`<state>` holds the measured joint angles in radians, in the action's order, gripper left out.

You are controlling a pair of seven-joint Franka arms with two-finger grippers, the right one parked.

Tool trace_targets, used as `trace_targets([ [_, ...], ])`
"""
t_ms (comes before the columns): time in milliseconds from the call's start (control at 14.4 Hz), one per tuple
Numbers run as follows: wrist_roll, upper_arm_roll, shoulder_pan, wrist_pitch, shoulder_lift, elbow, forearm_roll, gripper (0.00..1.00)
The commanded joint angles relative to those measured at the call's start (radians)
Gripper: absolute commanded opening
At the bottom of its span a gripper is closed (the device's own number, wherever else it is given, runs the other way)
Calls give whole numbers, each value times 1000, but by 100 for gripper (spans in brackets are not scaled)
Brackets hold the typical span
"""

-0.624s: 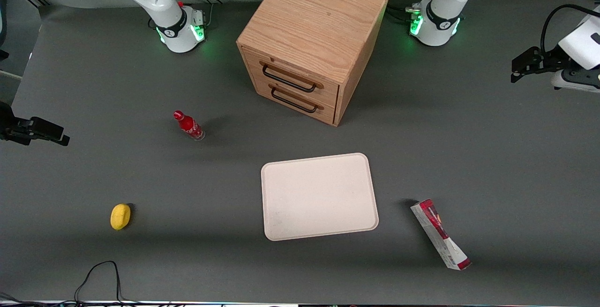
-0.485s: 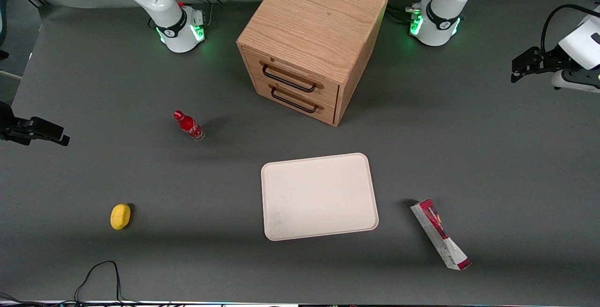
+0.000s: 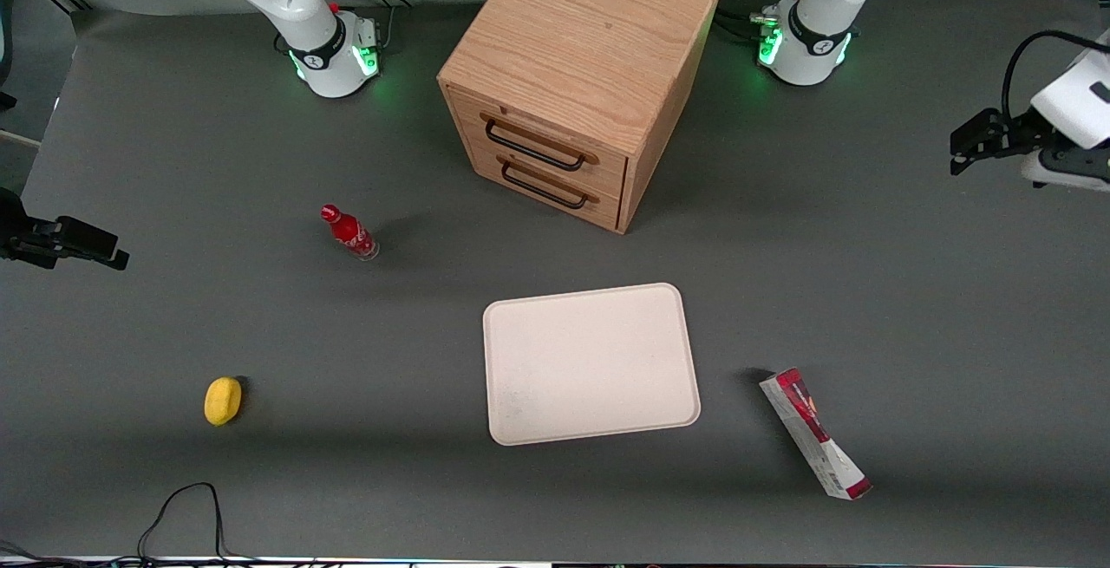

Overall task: Place red cookie box on tray
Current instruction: 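Move the left gripper down toward the red-and-white cookie box, then close the left gripper on the end of the cookie box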

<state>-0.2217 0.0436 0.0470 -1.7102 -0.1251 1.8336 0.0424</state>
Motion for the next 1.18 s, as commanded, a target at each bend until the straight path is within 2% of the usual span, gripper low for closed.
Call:
trace_targets([
  [0, 46, -1, 26, 84, 170, -214, 2, 100],
  [208, 223, 31, 88, 184, 371, -475, -7, 100],
  [416, 491, 38, 123, 179, 545, -646, -84, 100],
  [624, 701, 93, 177, 159, 718, -816, -153, 100],
  [832, 810, 131, 195, 42, 820, -847, -217, 100],
  [1109, 889, 139, 220, -200, 979, -841, -213, 100],
])
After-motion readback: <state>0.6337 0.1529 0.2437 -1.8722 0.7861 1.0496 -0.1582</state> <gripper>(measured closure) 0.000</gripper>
